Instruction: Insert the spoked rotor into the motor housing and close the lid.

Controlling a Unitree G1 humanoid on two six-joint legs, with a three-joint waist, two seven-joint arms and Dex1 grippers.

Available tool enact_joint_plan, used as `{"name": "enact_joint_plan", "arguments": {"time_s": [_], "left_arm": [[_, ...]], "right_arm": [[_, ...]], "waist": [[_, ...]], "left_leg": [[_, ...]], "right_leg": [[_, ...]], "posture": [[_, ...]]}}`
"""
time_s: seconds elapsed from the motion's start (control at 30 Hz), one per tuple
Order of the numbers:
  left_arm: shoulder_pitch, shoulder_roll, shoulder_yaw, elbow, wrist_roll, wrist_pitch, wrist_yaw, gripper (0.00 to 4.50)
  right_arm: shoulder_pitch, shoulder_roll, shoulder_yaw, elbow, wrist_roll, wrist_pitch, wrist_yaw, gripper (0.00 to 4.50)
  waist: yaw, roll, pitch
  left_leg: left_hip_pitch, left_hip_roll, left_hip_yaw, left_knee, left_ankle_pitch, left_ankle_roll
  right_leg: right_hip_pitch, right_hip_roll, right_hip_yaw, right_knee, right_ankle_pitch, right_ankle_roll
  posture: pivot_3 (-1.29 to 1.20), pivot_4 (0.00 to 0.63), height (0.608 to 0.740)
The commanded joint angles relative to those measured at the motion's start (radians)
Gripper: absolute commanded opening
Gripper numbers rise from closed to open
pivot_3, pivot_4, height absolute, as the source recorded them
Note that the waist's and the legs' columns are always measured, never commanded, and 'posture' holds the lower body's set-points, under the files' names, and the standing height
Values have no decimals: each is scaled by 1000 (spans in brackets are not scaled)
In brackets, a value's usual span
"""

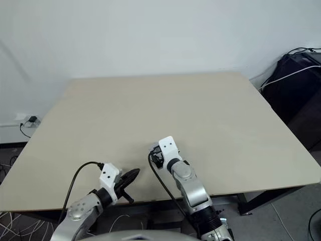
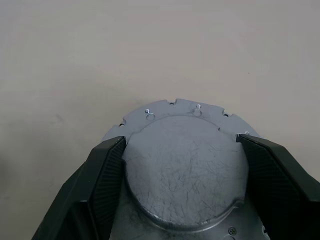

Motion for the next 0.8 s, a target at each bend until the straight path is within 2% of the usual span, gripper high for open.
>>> {"name": "enact_joint_plan", "arguments": {"time_s": [0.03,0.8], "left_arm": [[-6,-2,4,-22,-9,-27,-1,0],[-7,-3,3,-39,-10,-11,4,0]], "right_arm": [[-15,-1,10,-49,-4,9,9,3266],[-13,-20,-10,-15,-12,14,-9,3266]], "waist": [[0,0,0],[3,0,0]], "left_leg": [[0,0,0,0,0,0],[0,0,0,0,0,0]], "right_leg": [[0,0,0,0,0,0],[0,0,0,0,0,0]], "posture": [[0,0,740],[0,0,740]]}}
